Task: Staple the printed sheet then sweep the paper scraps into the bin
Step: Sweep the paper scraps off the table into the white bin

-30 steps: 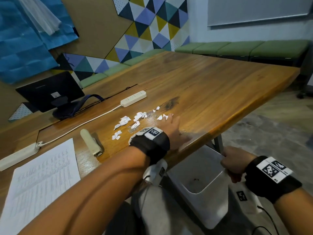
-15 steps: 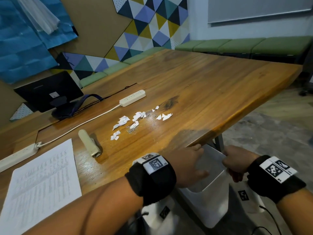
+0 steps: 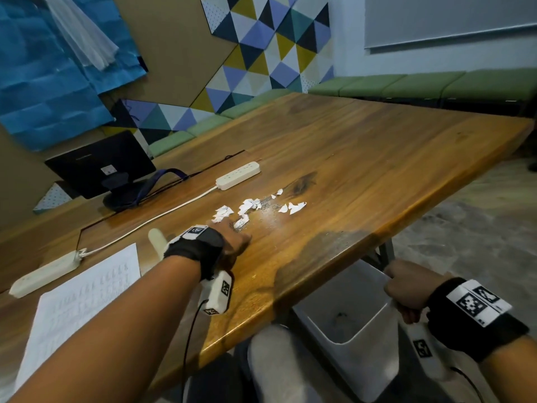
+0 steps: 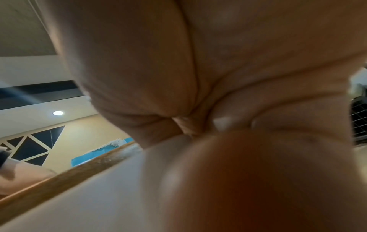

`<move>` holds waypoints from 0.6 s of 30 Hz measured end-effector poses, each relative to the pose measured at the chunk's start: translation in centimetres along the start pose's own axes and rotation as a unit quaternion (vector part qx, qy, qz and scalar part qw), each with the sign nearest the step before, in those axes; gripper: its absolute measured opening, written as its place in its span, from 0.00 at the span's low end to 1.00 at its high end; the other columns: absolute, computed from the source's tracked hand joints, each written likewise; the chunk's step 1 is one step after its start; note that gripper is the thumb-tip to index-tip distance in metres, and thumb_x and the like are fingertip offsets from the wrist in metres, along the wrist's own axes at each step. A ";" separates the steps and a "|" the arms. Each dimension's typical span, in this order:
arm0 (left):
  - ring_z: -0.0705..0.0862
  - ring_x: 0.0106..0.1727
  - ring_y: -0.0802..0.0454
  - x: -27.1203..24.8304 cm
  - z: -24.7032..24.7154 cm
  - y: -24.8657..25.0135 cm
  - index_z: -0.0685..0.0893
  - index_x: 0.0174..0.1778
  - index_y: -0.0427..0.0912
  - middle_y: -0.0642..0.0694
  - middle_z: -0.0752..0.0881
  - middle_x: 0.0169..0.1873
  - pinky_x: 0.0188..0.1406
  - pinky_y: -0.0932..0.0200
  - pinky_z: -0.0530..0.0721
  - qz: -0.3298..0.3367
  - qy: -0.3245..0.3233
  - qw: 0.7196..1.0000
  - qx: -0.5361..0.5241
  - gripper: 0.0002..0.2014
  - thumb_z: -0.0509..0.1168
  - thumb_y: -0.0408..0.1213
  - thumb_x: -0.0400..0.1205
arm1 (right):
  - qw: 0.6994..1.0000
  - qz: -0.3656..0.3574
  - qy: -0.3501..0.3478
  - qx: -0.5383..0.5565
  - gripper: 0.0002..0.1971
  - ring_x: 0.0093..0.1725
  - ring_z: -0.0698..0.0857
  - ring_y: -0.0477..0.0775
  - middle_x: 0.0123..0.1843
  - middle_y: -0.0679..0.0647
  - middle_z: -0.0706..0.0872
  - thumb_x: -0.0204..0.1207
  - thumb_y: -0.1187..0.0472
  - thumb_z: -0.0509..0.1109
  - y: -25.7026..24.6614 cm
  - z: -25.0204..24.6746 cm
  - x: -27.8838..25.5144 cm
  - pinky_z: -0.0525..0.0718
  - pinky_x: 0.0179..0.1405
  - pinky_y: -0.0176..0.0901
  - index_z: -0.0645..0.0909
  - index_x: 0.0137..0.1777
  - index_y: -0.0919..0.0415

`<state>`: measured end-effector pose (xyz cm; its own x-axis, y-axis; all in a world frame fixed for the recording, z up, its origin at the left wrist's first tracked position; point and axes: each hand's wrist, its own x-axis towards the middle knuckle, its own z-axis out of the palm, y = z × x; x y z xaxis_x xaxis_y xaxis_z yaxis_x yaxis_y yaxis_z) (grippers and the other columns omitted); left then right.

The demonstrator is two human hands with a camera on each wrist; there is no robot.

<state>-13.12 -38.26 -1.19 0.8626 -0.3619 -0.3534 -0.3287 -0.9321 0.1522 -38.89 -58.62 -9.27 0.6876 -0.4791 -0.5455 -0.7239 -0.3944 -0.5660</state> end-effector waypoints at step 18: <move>0.48 0.88 0.47 -10.6 6.8 5.2 0.53 0.87 0.45 0.48 0.47 0.88 0.83 0.48 0.55 0.292 -0.025 0.951 0.096 0.37 0.58 0.56 0.86 | 1.000 0.002 -0.006 0.007 0.17 0.22 0.85 0.63 0.34 0.80 0.89 0.72 0.71 0.53 -0.2 0.3 0.5 0.84 0.23 0.46 0.81 0.50 0.78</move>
<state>-26.58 -39.40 -2.93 0.4944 -0.8141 -0.3047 -0.8143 -0.5564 0.1655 -38.36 -58.50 -9.59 0.6859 -0.4703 -0.5553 -0.7254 -0.3814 -0.5731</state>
